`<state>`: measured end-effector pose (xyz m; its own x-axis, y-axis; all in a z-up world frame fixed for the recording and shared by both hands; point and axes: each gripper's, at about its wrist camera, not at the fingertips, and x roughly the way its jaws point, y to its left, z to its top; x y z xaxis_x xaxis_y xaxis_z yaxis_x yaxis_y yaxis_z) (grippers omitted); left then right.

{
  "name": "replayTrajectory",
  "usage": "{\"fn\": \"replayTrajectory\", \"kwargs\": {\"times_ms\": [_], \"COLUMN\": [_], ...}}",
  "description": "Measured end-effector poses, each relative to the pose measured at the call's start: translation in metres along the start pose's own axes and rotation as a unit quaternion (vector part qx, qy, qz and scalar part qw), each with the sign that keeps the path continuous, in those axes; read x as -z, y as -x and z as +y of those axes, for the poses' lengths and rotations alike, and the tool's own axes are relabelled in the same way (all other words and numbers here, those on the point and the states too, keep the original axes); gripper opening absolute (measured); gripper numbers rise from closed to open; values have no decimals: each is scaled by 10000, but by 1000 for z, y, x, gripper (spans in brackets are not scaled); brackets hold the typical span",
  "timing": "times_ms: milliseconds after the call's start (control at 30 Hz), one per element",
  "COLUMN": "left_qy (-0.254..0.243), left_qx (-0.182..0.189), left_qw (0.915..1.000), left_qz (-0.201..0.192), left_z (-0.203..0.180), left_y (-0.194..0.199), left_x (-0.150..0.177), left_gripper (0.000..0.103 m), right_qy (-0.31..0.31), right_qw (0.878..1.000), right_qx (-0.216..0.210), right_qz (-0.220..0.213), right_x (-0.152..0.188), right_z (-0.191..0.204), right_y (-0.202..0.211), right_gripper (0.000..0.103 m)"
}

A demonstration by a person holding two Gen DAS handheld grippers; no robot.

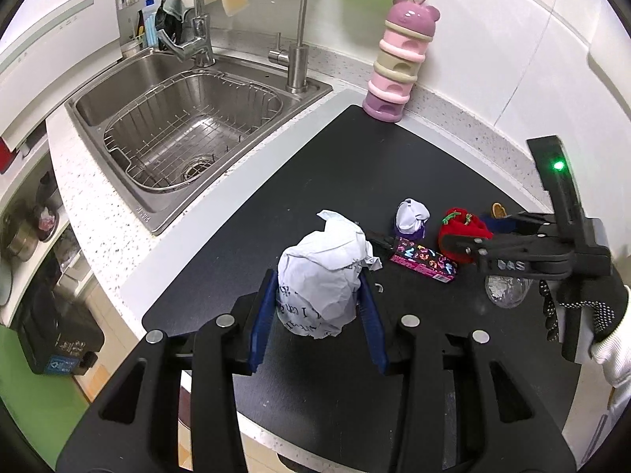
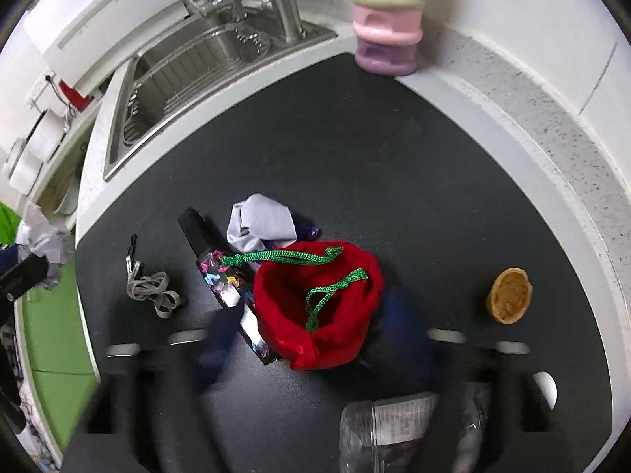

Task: Collect trash
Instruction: 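Grasp the red drawstring pouch with the right tool and lift, then carry both items to the pink bin and open the left tool over it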

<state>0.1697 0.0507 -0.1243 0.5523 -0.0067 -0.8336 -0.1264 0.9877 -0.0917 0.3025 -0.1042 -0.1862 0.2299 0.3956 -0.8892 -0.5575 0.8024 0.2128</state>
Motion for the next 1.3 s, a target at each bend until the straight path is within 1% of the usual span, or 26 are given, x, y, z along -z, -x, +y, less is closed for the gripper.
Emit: {"fn": "replayTrajectory", "kwargs": {"times_ms": [67,167,233,400,600,700,800,900,933,1000,1133,1167,1300], "left_qy": [26,48,55,42,105,172,280,397,455,603,882,932,1341], "left_qx": [8,5,11,11,-30,-118,-230,-383,-421,-541,-848,-896,-1126], "left_qw": [10000,10000,10000,9999,9996,9991,9983,9970,9965,9948,9904,9895,9827], "left_qz": [-14,-36,-47,-111,-269,-358,-458,-544,-563,-610,-648,-646,-602], "left_z": [1,2,2,0,7,15,27,42,48,63,96,101,141], "left_y": [2,4,6,16,43,60,81,103,109,124,148,150,161], "left_x": [1,2,3,5,14,24,40,57,64,79,114,119,158], "left_gripper": [41,41,41,41,41,41,41,41,41,41,41,41,41], "right_qy": [13,72,82,154,509,702,939,1164,1288,1441,1868,1956,2332], "right_qw": [10000,9998,9996,9981,9925,9876,9824,9776,9748,9716,9631,9611,9529], "right_qx": [-80,-29,-9,-4,-114,-234,-378,-563,-659,-798,-1110,-1172,-1394], "right_qz": [-37,-182,-278,-596,-1102,-1384,-1572,-1664,-1696,-1700,-1589,-1557,-1348], "right_x": [0,1,3,11,29,39,48,54,56,59,64,65,72], "right_z": [1,3,4,12,45,70,100,129,146,168,227,240,296], "right_y": [2,10,17,50,109,135,151,158,159,159,144,140,117], "right_gripper": [38,28,23,19,18,18,18,18,18,18,18,18,18]}}
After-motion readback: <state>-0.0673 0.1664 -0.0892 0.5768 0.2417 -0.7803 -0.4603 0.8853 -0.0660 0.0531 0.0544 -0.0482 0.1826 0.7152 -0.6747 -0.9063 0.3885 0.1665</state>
